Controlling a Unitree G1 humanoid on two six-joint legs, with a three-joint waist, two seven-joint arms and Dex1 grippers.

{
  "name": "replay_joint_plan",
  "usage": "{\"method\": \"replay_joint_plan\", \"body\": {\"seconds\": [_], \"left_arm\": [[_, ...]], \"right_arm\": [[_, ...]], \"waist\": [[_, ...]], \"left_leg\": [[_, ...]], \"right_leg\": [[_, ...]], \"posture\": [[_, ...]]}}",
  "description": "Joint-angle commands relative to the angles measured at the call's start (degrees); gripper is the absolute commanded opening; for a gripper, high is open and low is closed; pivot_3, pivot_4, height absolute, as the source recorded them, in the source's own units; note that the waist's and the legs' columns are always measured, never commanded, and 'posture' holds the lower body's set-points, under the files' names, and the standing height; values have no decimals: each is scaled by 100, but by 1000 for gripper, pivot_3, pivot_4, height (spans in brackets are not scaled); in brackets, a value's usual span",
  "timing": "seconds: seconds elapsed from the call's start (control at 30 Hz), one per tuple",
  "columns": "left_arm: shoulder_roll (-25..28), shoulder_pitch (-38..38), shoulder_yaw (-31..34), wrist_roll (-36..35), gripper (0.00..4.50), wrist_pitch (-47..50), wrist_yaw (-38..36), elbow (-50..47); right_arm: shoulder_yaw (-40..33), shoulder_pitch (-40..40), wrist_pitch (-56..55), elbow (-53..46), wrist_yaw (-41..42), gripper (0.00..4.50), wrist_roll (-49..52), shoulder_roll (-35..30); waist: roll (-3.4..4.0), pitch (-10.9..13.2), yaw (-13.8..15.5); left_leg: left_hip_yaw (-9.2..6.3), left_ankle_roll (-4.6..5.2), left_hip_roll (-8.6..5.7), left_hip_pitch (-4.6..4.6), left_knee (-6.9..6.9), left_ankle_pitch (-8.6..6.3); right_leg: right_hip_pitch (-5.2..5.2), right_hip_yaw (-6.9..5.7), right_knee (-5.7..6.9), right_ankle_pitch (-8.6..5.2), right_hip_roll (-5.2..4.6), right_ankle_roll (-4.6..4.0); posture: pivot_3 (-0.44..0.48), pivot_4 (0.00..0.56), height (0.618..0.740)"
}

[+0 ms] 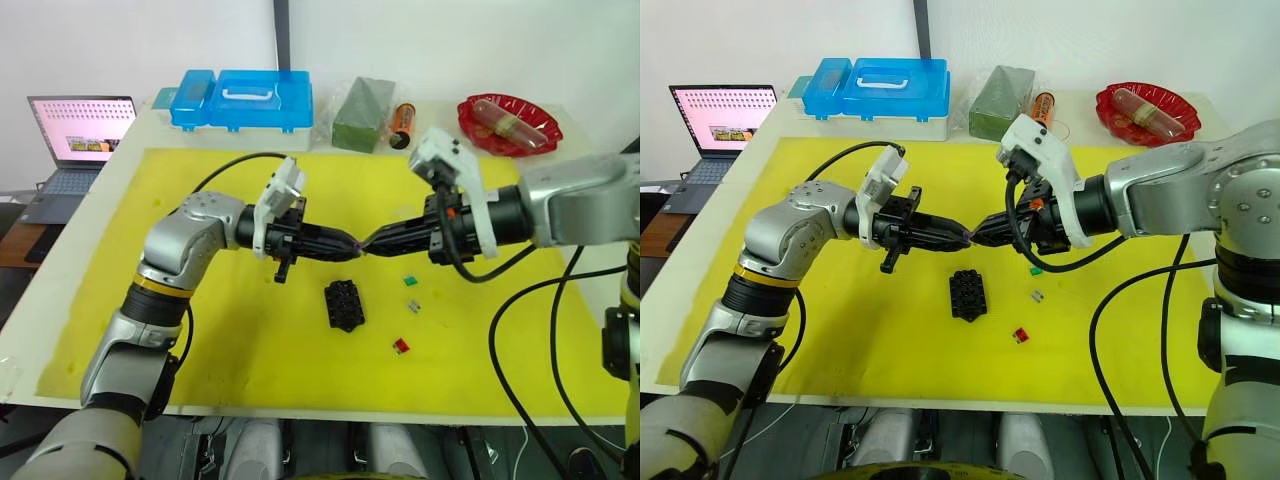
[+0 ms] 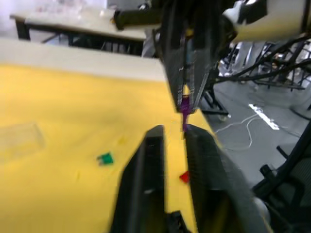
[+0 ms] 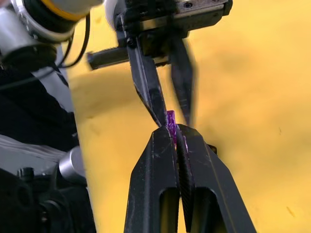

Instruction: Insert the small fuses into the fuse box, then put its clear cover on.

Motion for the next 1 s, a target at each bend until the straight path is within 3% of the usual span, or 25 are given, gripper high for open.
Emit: {"method": "replay_joint_plan", "body": {"seconds": [0.03,0.27,0.5,1.0], "left_arm": [[280,32,-194,316,2120,-316,-216,-183],[770,463,-565,838,4493,-686,-451,-202],[783,916,-840,1464,4493,-1186,-116,-277],[516,1252,-992,1657,4493,-831,504,-774]], "right_arm": [[230,156,-404,-573,449,0,-648,-271],[1236,1086,-2535,-1306,2175,0,-2691,-651],[1904,1754,-4241,-1023,3267,0,-4387,-631],[2255,1982,-4735,-630,4026,0,-5523,-182]], "waist": [[0,0,0],[2,2,-12],[-1,3,8],[-1,3,14]], "left_leg": [[0,0,0,0,-1,0],[2,0,-1,-2,-4,0],[5,1,-2,-4,0,0],[3,0,-1,-3,2,0]], "right_leg": [[0,0,-1,0,0,0],[-5,0,-5,-1,12,0],[-6,-4,-4,-1,16,2],[-5,-6,2,-1,14,2]], "posture": [[0,150,740],[0,150,740],[0,150,740],[0,150,740]]}}
